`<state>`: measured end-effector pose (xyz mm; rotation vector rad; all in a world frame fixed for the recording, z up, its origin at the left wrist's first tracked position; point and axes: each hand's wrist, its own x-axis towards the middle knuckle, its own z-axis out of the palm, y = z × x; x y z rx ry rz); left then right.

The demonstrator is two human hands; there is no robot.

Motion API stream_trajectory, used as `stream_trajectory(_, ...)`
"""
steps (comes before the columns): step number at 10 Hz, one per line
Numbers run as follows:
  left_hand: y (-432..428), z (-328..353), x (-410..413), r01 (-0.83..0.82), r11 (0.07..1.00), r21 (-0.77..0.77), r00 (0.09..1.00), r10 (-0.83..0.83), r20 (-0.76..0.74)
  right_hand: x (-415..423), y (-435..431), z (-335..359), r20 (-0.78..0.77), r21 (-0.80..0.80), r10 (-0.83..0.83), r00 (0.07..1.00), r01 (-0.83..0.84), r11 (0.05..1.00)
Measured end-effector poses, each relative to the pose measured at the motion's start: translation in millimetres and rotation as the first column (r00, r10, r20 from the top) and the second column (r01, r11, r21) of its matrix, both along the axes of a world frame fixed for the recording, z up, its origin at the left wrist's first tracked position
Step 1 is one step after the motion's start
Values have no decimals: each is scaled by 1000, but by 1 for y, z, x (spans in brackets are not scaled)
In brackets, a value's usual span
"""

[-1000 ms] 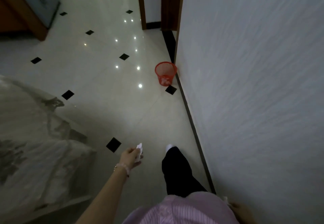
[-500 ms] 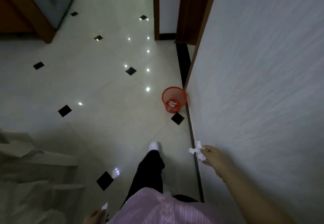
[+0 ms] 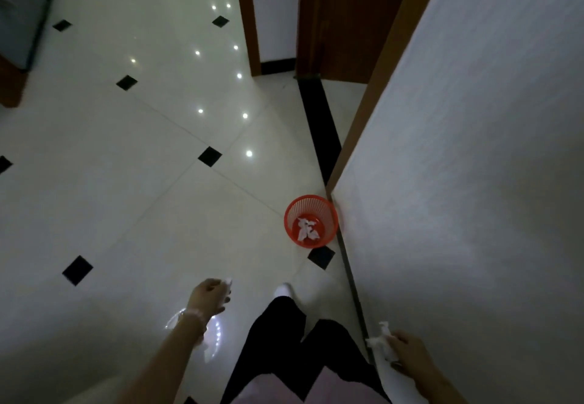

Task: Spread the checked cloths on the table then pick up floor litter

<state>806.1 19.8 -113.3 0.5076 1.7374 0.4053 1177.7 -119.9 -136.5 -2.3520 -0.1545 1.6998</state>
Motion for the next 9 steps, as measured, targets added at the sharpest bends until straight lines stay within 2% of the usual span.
stream_trajectory(1, 95, -7, 55, 87, 995, 47, 995, -89, 35, 5, 56, -20, -11, -9, 9, 1000, -9, 1000)
stream_trajectory(2, 151, -47, 87, 111, 993, 46, 992, -113, 49, 4, 128, -57, -18, 38, 18, 1000, -18, 999)
stream_trajectory(3, 189, -123, 124, 86, 996, -10, 995, -85, 52, -1, 197, -118, 14, 103, 6, 1000, -7, 995)
stream_trajectory(4, 198, -207, 157, 102, 991, -85, 993, -96, 75, -4, 252, -183, 5, 184, -32, 999, 31, 982)
stream_trajectory(6, 200, -309, 205, 92, 970, -226, 989, -63, 132, -1, 297, -270, -207, 159, -111, 972, 145, 976)
stream_trajectory(7, 194, -315, 205, 115, 949, -292, 982, -65, 175, 5, 284, -276, -263, 85, -145, 954, 173, 981)
stream_trajectory(8, 187, -297, 193, 109, 962, -252, 990, -81, 118, 7, 267, -259, -206, -2, -208, 956, 212, 977)
stream_trajectory(9, 170, -252, 173, 167, 965, -200, 985, -154, 77, 15, 243, -220, -157, 29, -117, 981, 123, 992)
